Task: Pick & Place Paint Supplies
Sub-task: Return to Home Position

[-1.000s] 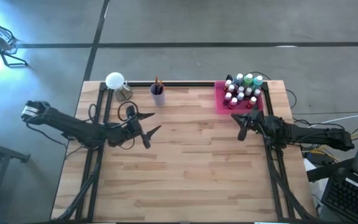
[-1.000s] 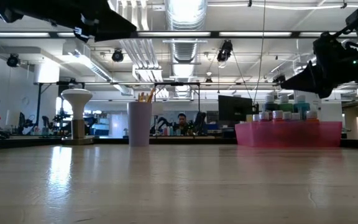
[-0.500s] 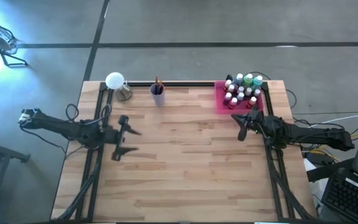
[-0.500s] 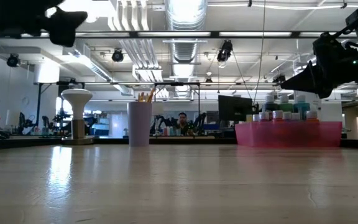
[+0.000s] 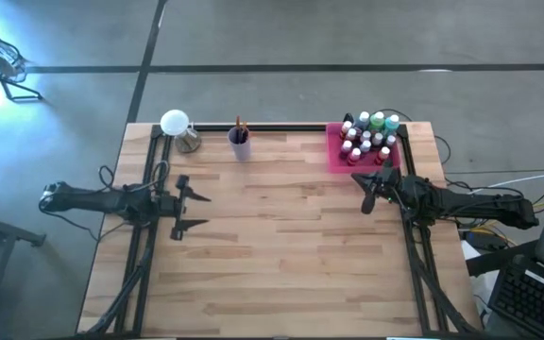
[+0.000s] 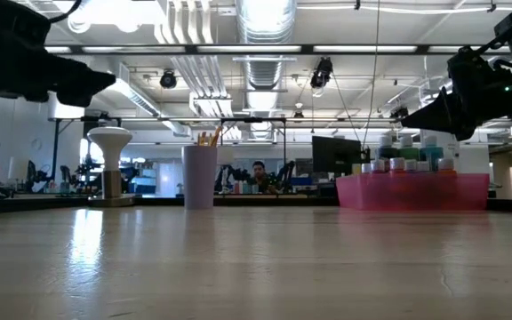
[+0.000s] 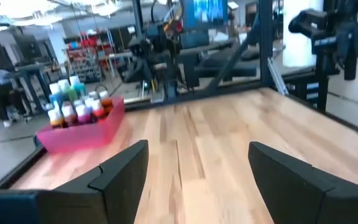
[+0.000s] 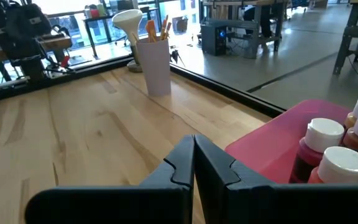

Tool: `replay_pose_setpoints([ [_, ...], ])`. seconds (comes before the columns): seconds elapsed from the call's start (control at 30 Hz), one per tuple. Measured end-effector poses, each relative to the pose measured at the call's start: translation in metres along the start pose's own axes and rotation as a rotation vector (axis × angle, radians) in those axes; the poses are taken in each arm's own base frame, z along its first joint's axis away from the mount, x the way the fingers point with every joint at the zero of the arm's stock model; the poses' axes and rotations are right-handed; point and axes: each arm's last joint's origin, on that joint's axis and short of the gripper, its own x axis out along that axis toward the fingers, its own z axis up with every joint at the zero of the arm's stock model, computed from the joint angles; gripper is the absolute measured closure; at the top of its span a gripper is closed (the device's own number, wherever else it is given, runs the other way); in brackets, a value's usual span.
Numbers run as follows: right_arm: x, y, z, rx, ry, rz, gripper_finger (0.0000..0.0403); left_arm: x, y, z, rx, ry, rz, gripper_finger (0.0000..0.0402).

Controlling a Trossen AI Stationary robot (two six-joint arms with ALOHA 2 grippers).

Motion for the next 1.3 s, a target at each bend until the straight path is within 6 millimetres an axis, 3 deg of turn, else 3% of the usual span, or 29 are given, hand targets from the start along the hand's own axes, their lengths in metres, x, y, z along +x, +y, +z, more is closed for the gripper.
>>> replay_pose_setpoints([
  [1.3, 0.0, 0.0001, 0.0001, 0.0, 0.0, 0.002, 0.0394, -0.006, 0.0003, 0.0008, -0.001, -0.036, 0.0, 0.0119],
])
